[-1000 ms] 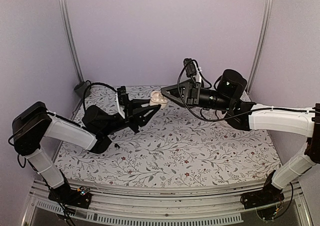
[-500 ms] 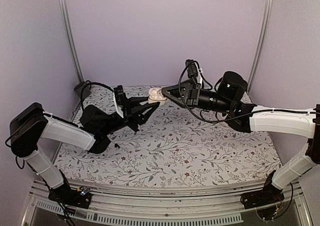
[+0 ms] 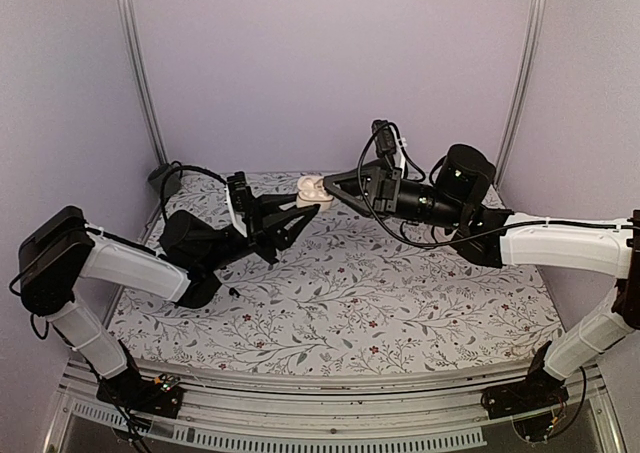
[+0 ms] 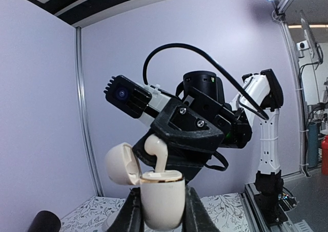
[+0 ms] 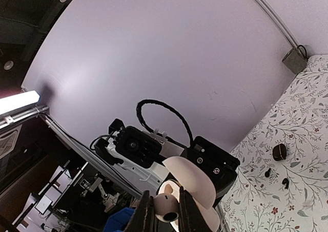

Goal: Insert the wireless bluetooth earbuds into the charging case
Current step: Insert the right earbud into the right side groove of the charging case.

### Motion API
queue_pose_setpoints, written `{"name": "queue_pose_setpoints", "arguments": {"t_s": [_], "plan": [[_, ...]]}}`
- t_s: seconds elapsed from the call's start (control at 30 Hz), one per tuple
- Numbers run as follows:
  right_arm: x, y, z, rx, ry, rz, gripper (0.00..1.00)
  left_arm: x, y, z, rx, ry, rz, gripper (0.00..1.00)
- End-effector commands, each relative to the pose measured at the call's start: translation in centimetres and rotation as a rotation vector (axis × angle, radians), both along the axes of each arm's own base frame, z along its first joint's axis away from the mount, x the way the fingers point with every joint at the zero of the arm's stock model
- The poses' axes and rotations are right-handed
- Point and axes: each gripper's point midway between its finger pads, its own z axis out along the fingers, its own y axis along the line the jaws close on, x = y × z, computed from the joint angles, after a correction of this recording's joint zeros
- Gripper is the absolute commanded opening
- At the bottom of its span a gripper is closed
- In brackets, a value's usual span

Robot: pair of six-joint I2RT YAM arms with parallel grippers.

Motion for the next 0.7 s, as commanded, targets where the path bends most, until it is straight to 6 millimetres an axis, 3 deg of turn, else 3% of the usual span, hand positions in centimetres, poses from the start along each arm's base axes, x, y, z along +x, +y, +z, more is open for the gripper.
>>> {"name": "queue_pose_setpoints", "arguments": {"t_s": [0.0, 0.67], "plan": [[0.3, -0.1, -1.3, -0.040, 0.034, -0.029, 0.10, -1.8, 1.6, 4.2, -0.115, -0.122, 0.014, 0.00], [1.2, -0.1, -3.1, -0.134, 0.053, -0.080, 0.14, -1.7, 2.1, 4.3, -0.106, -0.139, 0.047, 0.00]]}}
